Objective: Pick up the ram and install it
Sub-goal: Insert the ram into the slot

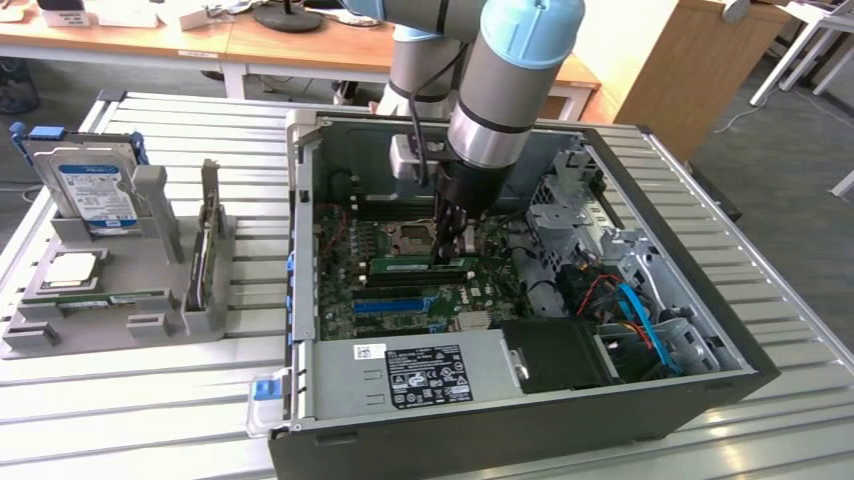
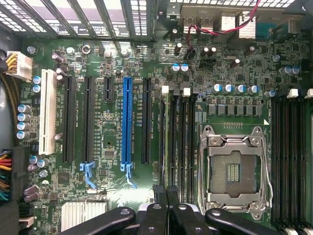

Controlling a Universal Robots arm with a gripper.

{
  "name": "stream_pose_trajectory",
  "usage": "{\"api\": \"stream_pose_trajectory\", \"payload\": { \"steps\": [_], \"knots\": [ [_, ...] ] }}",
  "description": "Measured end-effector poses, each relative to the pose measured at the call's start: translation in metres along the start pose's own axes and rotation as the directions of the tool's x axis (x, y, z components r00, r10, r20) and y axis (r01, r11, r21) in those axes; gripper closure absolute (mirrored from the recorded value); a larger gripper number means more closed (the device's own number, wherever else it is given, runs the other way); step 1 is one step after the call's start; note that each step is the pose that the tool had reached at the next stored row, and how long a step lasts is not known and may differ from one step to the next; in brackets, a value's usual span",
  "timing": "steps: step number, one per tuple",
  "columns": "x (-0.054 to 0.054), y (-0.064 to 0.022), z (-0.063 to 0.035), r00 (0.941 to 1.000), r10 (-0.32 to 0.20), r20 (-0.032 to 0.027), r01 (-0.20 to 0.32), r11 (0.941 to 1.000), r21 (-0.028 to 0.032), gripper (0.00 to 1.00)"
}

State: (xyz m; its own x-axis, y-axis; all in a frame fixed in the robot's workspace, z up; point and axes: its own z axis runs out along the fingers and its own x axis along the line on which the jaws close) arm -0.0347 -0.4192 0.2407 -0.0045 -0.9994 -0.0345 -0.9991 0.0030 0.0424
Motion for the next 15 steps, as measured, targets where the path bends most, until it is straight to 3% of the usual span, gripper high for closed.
{"api": "stream_pose_trajectory", "payload": {
  "steps": [15],
  "knots": [
    [0.0, 0.0004, 0.0029, 1.0, 0.003, 0.0004, -0.003, 1.0, 0.0002, 0.88]
  ]
}}
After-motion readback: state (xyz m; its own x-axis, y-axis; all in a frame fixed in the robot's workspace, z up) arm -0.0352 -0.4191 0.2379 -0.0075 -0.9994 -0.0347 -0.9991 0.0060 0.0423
